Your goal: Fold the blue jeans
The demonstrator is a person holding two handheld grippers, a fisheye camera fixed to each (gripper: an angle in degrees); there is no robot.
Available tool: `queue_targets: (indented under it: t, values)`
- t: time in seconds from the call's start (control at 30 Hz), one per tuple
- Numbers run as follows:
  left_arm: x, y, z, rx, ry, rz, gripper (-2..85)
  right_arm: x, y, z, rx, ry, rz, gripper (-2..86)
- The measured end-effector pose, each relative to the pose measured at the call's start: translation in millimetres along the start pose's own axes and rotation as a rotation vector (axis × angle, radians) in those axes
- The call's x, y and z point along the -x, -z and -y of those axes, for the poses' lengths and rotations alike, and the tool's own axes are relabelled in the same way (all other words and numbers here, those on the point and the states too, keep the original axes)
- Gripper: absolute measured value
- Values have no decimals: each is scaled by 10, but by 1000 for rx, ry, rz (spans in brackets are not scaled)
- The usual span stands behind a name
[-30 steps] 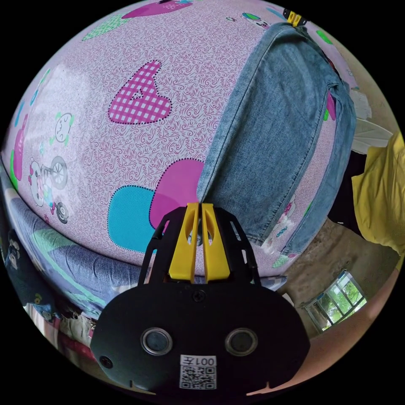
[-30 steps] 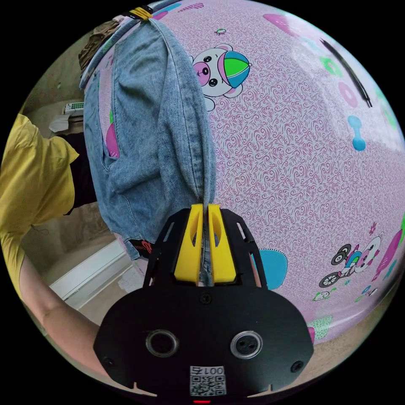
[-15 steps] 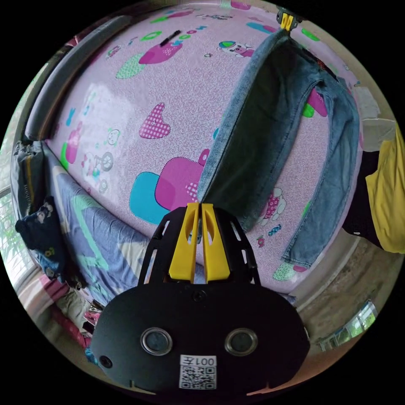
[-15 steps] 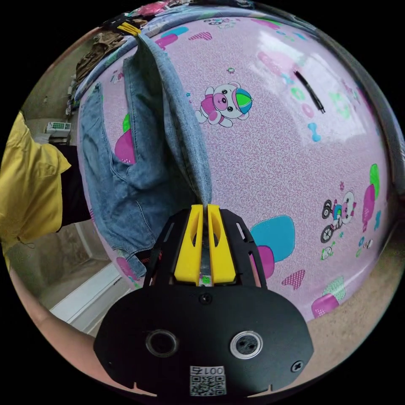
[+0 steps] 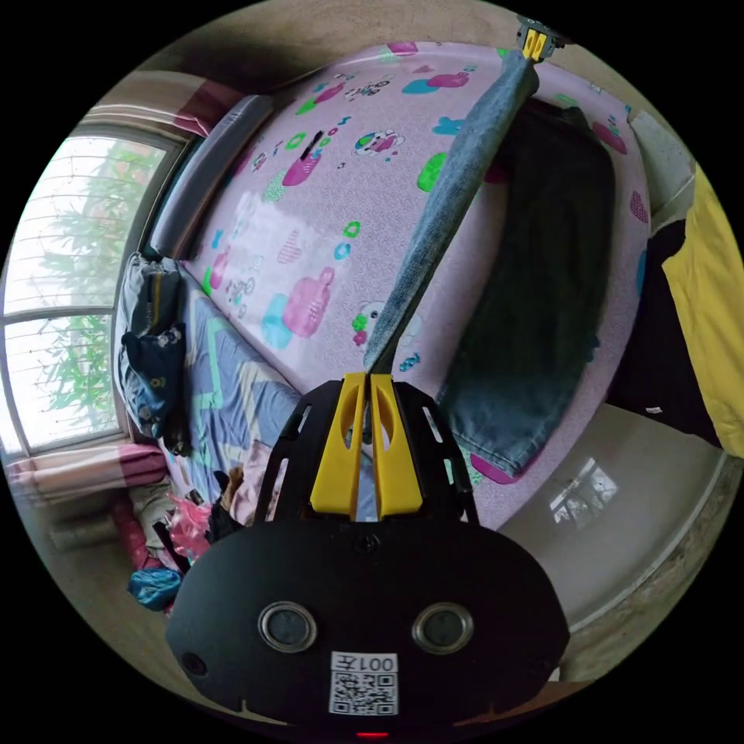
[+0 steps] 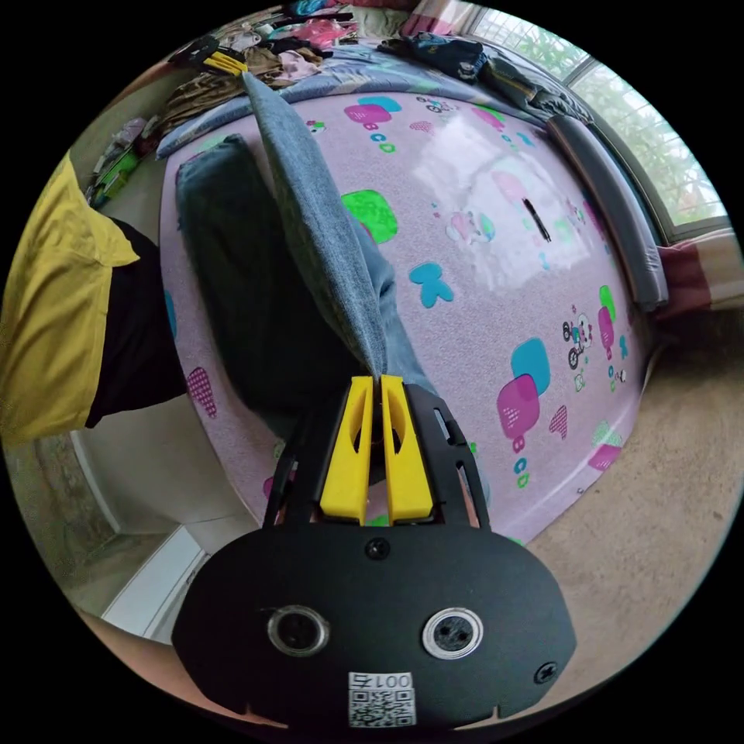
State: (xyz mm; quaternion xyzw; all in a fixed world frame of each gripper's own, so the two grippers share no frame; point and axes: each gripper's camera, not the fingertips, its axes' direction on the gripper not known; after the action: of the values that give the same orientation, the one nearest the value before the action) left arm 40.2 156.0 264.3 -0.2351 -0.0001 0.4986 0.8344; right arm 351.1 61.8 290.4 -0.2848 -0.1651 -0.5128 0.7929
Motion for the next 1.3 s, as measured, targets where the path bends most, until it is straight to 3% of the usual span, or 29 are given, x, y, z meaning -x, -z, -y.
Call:
queue_targets:
  t: [0.2,0.43,0.6,0.9,1.1,1.23,1.3]
  values:
    - [-1154,-94,-439,73,-70,-50,-16,1015,-531,-231,95,11,28,8]
    - [-2245,-475,-713,193,-256,-16,-16,1626,-1051,-205,160,28,37,8]
    - [-2368,-328,-927,170,-189,8,-16,1728,-933,-297,114,-17,61,9]
    - [-2964,-779,-1193,283,-299,-125,-15,1999,-1473,-135,229,54,107,17]
    - [-3015,-794,-1538,268,-279,-159,7,1941,-1336,-125,229,86,181,28]
    - [-3067,-776,-1980,232,-206,-157,22,1825,-918,56,123,73,218,25]
    - [-3099,-746,-2186,207,-162,-128,14,1722,-617,417,-19,88,264,21]
